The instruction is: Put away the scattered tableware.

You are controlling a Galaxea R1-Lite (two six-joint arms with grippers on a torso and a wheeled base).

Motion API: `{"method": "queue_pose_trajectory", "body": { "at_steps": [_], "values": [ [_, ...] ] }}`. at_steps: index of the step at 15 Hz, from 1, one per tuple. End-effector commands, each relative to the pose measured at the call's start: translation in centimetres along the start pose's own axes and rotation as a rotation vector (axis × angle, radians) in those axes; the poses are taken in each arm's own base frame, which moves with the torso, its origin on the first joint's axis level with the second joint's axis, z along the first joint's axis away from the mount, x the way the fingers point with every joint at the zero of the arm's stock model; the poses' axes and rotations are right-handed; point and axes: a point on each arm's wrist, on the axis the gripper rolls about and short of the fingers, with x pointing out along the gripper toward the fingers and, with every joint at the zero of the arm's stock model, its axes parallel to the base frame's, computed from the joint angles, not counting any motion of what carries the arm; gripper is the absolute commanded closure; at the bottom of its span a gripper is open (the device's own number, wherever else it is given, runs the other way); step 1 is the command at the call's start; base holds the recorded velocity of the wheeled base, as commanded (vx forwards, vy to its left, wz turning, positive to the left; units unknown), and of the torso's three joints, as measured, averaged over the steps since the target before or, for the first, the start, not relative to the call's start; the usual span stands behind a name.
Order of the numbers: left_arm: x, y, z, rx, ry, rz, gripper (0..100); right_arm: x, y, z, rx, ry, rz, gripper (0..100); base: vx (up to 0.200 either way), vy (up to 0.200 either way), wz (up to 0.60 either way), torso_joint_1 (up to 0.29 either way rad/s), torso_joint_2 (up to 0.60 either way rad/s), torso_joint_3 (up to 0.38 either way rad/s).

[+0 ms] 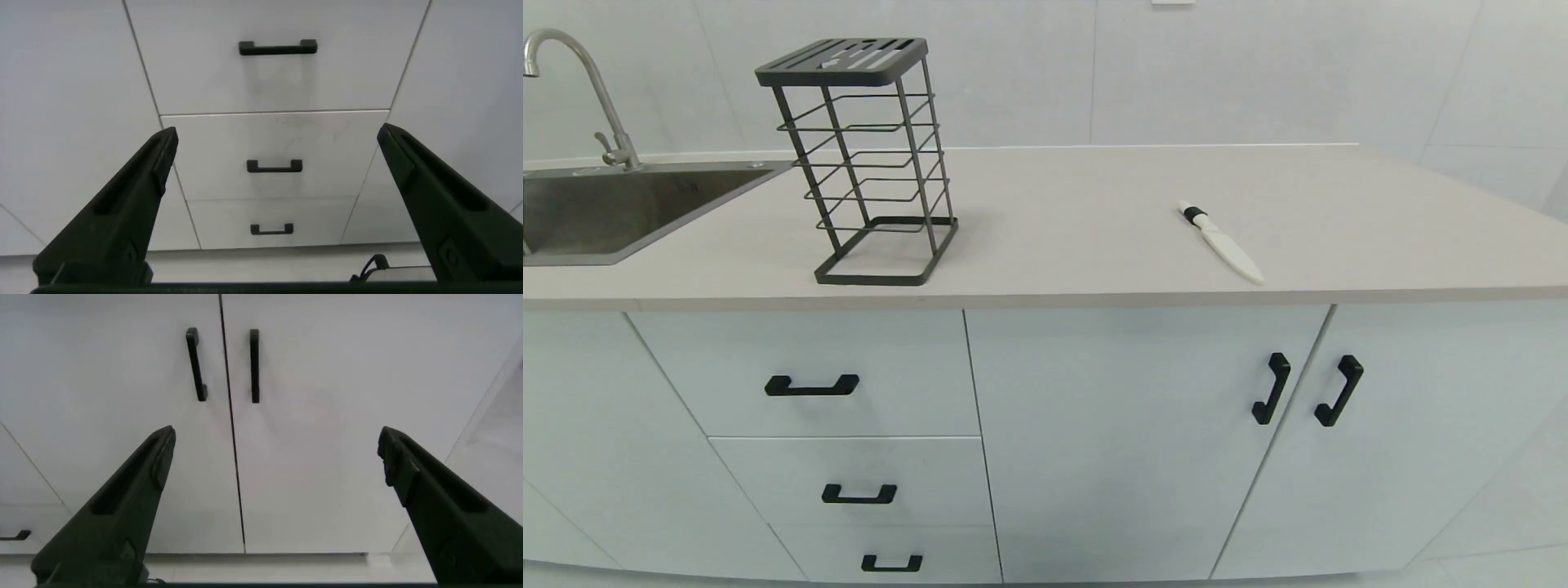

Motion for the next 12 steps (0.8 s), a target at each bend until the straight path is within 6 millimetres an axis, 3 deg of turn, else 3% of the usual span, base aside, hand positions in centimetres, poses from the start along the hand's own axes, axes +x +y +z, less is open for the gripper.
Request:
{"method": "queue_pose_trajectory", "body": {
  "at_steps": [1,3,9,12],
  "values": [
    [0.02,0.0,0.0,0.0,0.003,0.0,0,-0.03,0.0,0.0,0.002,-0.004,0.001,0,0.2,0.0,0.0,0.007,-0.01,0.002],
    [0.02,0.01,0.01,0.0,0.002,-0.001,0,-0.03,0.0,0.0,0.0,-0.004,0.002,0,0.2,0.0,0.0,0.01,0.0,0.002],
    [0.02,0.0,0.01,-0.001,0.002,0.0,0,-0.01,0.0,0.0,0.002,-0.002,-0.001,0,0.0,0.0,0.0,0.0,0.0,0.0],
    [0.02,0.01,0.01,-0.001,0.002,0.002,0,0.0,0.0,-0.04,0.002,-0.001,-0.001,0,0.0,0.0,0.0,0.139,-0.24,-0.107]
  ]
}}
